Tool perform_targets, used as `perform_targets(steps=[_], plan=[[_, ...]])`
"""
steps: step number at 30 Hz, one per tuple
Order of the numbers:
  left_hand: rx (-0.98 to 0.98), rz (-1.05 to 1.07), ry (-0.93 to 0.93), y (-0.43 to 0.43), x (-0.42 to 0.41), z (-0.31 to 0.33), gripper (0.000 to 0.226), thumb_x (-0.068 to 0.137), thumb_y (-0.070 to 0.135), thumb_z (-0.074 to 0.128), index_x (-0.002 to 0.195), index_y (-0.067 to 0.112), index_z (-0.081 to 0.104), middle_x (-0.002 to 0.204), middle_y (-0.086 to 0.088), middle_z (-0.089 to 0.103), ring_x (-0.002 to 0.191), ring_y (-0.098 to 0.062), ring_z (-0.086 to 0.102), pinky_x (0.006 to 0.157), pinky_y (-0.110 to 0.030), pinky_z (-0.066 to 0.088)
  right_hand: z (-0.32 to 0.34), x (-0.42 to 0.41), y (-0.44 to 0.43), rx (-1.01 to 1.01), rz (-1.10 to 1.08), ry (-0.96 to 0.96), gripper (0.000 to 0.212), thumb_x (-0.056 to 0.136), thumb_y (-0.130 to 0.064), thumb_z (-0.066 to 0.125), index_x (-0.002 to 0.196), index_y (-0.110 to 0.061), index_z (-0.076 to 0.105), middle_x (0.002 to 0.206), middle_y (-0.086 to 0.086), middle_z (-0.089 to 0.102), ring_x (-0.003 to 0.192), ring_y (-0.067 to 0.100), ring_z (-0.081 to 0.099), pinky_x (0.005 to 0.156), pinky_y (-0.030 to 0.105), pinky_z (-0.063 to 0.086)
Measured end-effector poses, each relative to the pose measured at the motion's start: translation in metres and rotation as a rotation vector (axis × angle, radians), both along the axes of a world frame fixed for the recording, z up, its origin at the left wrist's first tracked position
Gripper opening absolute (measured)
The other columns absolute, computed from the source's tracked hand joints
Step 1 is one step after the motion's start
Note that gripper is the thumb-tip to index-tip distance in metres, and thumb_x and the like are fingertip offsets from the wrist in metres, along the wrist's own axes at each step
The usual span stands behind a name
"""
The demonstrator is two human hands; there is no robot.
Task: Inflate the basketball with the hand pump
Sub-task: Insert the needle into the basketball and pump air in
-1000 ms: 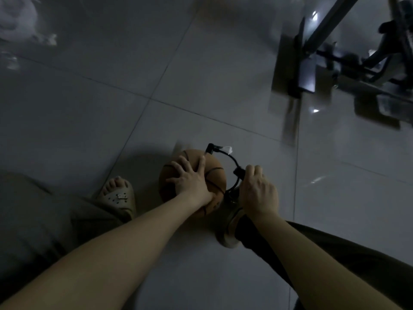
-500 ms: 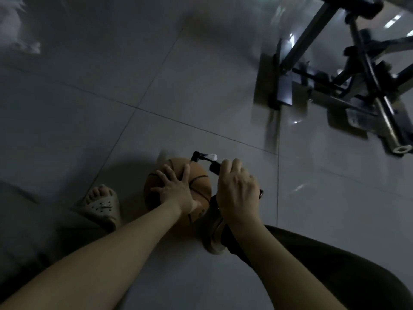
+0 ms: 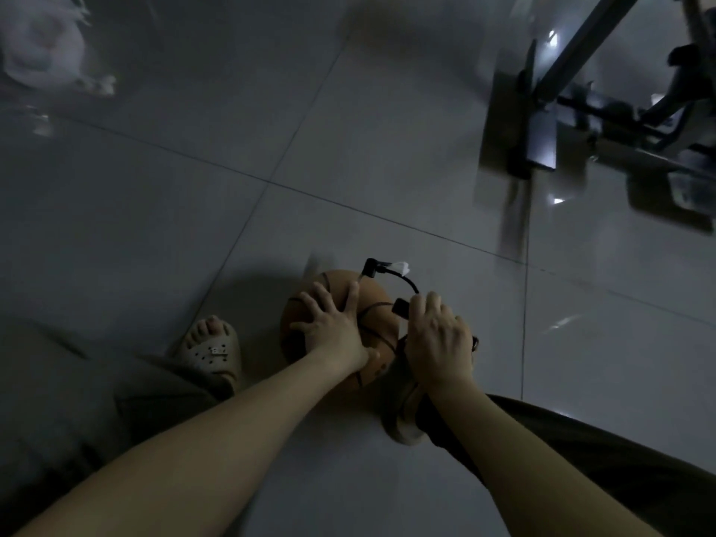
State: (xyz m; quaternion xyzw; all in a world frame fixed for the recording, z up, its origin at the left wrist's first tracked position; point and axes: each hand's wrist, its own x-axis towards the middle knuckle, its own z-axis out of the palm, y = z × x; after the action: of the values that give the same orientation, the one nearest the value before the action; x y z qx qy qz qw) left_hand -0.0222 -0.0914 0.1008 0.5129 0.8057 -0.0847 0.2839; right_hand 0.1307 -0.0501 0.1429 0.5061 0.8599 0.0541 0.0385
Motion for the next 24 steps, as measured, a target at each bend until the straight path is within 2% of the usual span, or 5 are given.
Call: perform_targets(steps=[5, 9, 11, 15, 24], plan=[[-0.013, -0.014, 0.003, -0.003, 0.0, 0.001, 0.129, 0.076, 0.074, 0.066, 0.153, 0.032, -0.028, 0.158, -0.031, -0.023, 0.144, -0.06, -0.012, 0.103, -0.076, 0.031, 0.045, 0.028, 0.017, -0.121, -0.182, 0.069, 0.016, 0.093, -0.015, 0.054, 0.104, -0.015, 0.042, 0.1, 0.006, 0.049, 0.076, 0.026, 0.059, 0.056, 0.033, 0.031], [0.009, -0.033, -0.008, -0.009, 0.003, 0.003, 0.129, 0.073, 0.076, 0.065, 0.154, 0.031, -0.026, 0.157, -0.033, -0.023, 0.143, -0.061, -0.011, 0.101, -0.077, 0.032, 0.11, 0.025, 0.017, 0.121, -0.015, 0.098, 0.012, 0.093, -0.02, 0.056, 0.1, -0.014, 0.049, 0.091, 0.004, 0.051, 0.054, 0.02, 0.046, 0.045, 0.031, 0.035], [0.013, -0.033, 0.004, -0.013, 0.003, 0.003, 0.13, 0.073, 0.076, 0.065, 0.154, 0.032, -0.026, 0.156, -0.032, -0.024, 0.143, -0.06, -0.012, 0.101, -0.076, 0.032, 0.128, 0.018, 0.011, 0.215, 0.034, 0.109, 0.008, 0.092, -0.018, 0.055, 0.096, -0.014, 0.05, 0.084, 0.003, 0.05, 0.048, 0.016, 0.039, 0.041, 0.028, 0.029], [0.022, -0.06, 0.017, -0.019, 0.005, 0.0, 0.128, 0.076, 0.076, 0.062, 0.152, 0.031, -0.03, 0.156, -0.033, -0.026, 0.143, -0.061, -0.013, 0.102, -0.076, 0.032, 0.109, 0.019, -0.014, 0.216, 0.05, 0.104, 0.01, 0.087, -0.016, 0.058, 0.094, -0.013, 0.05, 0.077, 0.003, 0.046, 0.048, 0.011, 0.024, 0.044, 0.026, 0.016], [0.022, -0.052, 0.049, -0.015, 0.015, -0.003, 0.13, 0.076, 0.074, 0.066, 0.152, 0.032, -0.031, 0.158, -0.032, -0.025, 0.143, -0.059, -0.016, 0.105, -0.077, 0.027, 0.041, 0.031, 0.01, 0.183, 0.043, 0.091, 0.024, 0.082, -0.017, 0.071, 0.092, -0.012, 0.05, 0.076, 0.006, 0.05, 0.05, 0.017, 0.03, 0.046, 0.027, 0.022]])
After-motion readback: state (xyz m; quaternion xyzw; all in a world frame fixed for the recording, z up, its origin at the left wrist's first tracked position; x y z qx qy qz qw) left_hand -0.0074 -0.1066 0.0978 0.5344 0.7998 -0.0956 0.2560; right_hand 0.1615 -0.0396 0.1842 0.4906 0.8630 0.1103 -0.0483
